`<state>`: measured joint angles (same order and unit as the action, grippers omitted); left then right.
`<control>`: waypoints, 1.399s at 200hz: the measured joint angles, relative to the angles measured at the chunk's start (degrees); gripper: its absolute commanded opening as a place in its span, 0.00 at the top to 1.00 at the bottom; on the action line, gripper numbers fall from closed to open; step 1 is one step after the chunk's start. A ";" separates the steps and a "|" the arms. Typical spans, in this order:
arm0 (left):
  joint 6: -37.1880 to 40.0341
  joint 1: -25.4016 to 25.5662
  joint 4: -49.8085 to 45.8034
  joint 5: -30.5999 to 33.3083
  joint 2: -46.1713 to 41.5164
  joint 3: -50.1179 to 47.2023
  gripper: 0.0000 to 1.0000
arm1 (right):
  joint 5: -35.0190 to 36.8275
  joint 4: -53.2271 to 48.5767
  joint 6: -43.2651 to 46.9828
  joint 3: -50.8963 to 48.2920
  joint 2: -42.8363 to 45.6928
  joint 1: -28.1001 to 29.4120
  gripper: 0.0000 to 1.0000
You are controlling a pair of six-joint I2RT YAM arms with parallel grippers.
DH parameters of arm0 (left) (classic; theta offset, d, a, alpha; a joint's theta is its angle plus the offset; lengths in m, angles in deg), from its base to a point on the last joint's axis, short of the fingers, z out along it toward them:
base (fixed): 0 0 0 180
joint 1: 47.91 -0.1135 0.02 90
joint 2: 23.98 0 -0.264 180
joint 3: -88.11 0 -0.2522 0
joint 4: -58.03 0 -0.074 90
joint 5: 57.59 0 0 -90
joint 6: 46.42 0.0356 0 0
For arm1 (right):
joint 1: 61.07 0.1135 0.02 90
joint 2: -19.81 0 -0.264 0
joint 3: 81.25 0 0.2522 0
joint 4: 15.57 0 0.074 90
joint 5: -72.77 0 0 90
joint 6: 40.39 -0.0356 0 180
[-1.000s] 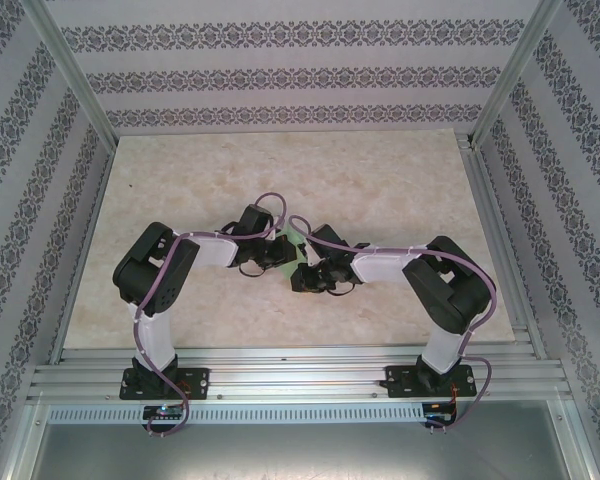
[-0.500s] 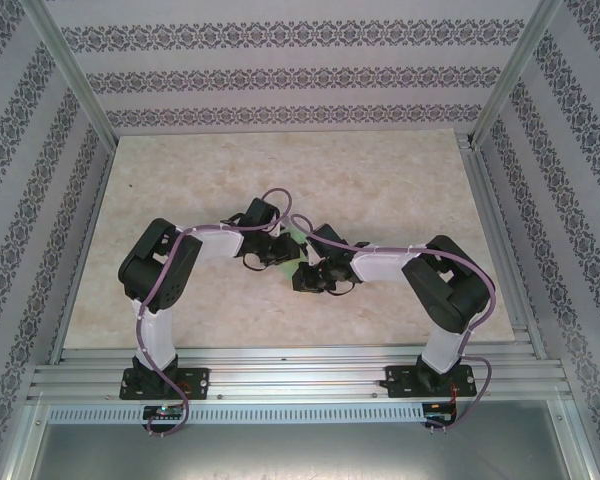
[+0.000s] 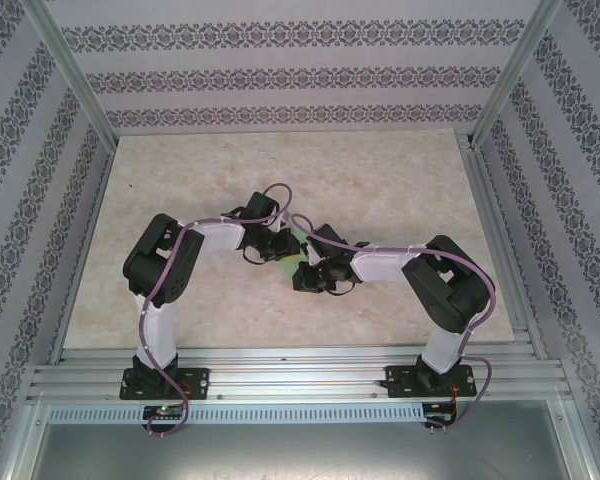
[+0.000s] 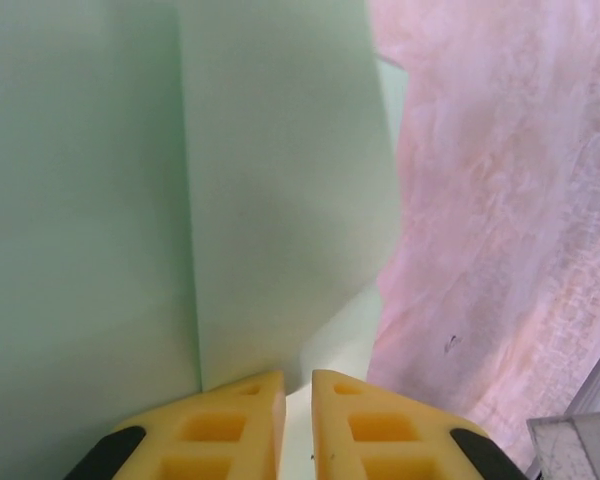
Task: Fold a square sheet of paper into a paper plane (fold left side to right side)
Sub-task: Fourth fold the wing at the center of the table.
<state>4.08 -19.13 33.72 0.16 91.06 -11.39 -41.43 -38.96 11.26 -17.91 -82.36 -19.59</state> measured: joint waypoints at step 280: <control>7.17 -13.35 -4.13 7.98 6.08 14.36 0.66 | 0.15 -1.77 -0.37 0.50 0.68 0.04 0.83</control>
<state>11.24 -32.49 29.59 8.14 97.14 2.97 -41.28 -40.73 10.89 -17.41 -81.68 -19.55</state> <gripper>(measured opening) 0.314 0.135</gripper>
